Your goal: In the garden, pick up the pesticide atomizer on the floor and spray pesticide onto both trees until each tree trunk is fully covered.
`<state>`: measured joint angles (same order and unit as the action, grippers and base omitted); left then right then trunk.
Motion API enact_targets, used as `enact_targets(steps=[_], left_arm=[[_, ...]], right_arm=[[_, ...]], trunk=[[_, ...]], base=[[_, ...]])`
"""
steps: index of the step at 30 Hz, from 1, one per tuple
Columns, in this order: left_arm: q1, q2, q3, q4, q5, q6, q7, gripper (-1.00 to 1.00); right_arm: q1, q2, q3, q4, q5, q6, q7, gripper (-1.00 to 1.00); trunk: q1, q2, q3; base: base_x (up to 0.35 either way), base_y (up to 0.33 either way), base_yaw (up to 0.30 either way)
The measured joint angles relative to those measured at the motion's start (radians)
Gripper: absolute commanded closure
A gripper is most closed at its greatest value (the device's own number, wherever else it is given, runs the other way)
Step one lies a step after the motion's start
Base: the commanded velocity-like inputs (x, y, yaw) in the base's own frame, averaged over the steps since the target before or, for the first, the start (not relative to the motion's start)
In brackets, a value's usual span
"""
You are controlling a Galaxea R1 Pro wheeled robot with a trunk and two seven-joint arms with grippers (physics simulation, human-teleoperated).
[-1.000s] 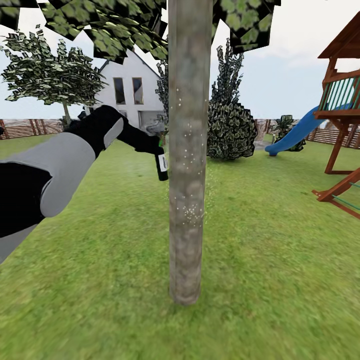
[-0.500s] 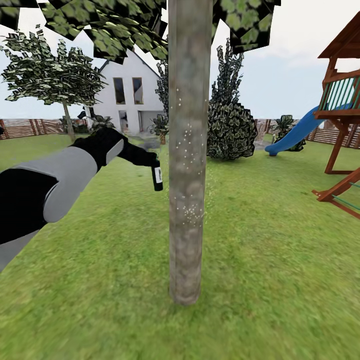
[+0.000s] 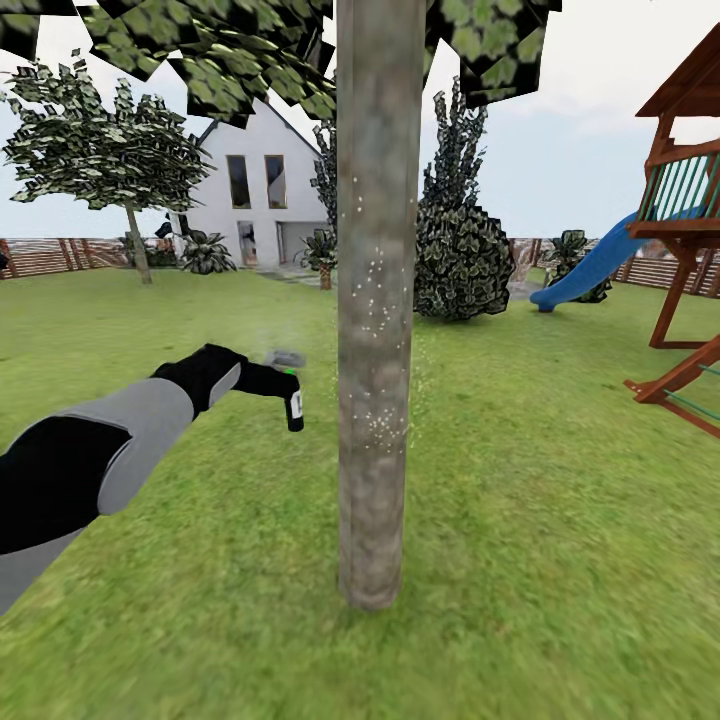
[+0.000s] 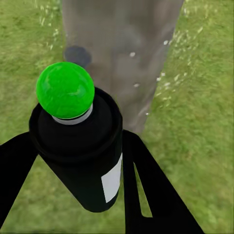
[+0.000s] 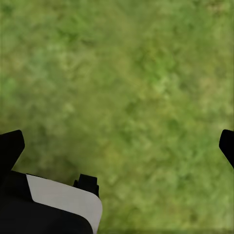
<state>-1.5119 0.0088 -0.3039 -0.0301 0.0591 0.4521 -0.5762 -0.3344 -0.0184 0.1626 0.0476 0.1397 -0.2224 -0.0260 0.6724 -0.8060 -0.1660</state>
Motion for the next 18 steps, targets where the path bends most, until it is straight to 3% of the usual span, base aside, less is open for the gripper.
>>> enact_targets(steps=[7,10,14,18], left_arm=[[0.030,0.069,0.000,-0.001,0.002,-0.006,0.007,1.00],[0.030,0.075,0.026,-0.026,0.011,-0.002,0.002,1.00],[0.030,0.074,0.069,-0.137,0.013,0.007,-0.004,1.00],[0.030,0.071,0.091,-0.251,0.014,0.071,-0.015,1.00]], right_arm=[[0.000,0.000,0.000,0.000,0.000,0.000,0.000,-1.00],[0.000,0.000,0.000,0.000,0.000,0.000,0.000,-1.00],[0.000,0.000,0.000,0.000,0.000,0.000,0.000,-1.00],[0.000,0.000,0.000,0.000,0.000,0.000,0.000,-1.00]], trunk=[[0.000,0.000,0.000],[0.000,0.000,0.000],[0.000,0.000,0.000],[0.000,0.000,0.000]], base=[[0.000,0.000,0.000],[0.000,0.000,0.000],[0.000,0.000,0.000],[0.000,0.000,0.000]])
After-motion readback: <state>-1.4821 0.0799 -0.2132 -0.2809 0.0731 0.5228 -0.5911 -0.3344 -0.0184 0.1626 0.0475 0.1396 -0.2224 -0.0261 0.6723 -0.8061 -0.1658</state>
